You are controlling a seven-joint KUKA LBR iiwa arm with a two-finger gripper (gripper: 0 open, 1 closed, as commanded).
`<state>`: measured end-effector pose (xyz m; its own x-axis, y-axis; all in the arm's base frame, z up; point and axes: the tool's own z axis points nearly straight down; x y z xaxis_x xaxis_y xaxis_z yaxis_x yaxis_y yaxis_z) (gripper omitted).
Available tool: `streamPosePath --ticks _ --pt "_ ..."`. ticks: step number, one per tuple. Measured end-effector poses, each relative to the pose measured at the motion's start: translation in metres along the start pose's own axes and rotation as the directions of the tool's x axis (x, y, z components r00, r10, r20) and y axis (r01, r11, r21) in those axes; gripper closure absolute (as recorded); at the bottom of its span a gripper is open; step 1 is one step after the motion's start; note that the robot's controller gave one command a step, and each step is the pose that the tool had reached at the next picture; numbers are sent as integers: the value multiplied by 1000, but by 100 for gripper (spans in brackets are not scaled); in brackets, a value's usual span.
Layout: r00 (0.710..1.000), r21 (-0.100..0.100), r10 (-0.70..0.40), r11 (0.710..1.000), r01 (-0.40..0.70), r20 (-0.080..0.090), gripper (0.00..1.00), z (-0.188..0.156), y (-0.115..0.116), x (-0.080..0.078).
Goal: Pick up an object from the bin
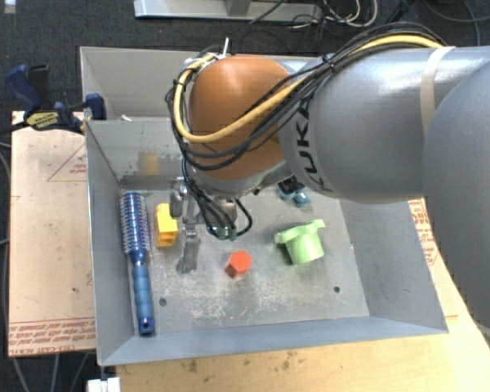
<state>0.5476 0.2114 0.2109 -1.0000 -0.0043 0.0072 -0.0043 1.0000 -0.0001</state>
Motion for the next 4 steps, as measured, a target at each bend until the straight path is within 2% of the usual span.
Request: streamPosePath --ticks 1,2,3,4 --pt "996 2 -84 996 84 5 0 105 -50 -77" --pt "999 6 -48 999 48 7 0 141 31 -105" --pt "837 6 -547 837 547 15 0 136 39 -103" --pt "837 6 -547 837 547 10 100 137 37 -102"
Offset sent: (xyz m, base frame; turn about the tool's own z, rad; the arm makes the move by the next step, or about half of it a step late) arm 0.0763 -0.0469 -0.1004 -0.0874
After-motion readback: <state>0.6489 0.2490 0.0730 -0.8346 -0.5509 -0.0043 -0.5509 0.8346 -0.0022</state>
